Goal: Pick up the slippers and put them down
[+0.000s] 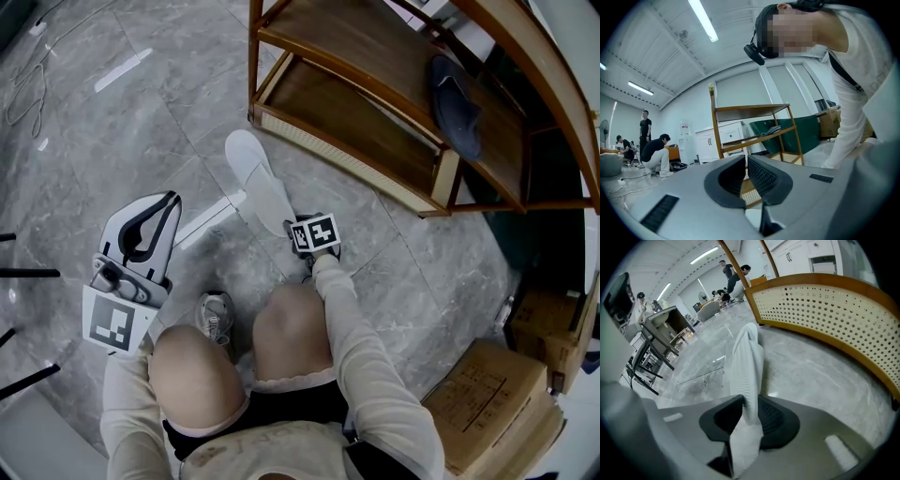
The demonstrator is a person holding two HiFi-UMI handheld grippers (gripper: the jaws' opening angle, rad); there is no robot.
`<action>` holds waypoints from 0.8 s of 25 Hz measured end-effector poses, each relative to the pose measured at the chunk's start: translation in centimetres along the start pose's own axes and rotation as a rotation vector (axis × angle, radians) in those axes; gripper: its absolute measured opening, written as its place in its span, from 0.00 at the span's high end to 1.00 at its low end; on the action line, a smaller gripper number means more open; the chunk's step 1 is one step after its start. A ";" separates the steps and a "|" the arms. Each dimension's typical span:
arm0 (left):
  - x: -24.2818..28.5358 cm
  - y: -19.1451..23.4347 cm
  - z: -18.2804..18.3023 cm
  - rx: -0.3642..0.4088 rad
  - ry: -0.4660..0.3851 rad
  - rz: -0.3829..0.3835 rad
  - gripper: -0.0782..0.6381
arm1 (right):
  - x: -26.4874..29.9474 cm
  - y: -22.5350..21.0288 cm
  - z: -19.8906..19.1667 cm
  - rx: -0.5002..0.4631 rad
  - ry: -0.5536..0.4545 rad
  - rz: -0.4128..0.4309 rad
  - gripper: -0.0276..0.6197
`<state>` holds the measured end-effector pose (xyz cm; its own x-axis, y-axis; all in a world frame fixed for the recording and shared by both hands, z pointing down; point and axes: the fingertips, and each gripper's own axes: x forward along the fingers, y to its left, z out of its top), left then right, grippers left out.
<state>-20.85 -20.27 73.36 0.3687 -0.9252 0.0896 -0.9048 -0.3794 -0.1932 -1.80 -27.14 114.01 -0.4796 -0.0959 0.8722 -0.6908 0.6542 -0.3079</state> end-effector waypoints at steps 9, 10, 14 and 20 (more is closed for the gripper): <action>0.2 -0.2 -0.2 -0.002 -0.001 -0.007 0.88 | 0.1 -0.8 -0.8 -0.002 0.018 -0.043 0.72; 0.2 -0.2 -0.3 -0.001 0.002 -0.009 0.88 | 0.0 -0.7 -0.6 0.007 0.002 -0.038 0.72; 0.4 -0.2 0.0 0.005 0.000 -0.015 0.88 | -1.2 0.2 1.1 -0.019 -0.085 -0.005 0.77; 0.8 -0.5 0.3 0.007 -0.002 -0.024 0.88 | -4.3 3.4 4.2 -0.153 -0.257 0.068 0.94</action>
<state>-20.01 -20.85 73.22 0.3907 -0.9159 0.0919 -0.8942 -0.4013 -0.1983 -4.37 -27.67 107.66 -0.6570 -0.2218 0.7206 -0.5720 0.7693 -0.2847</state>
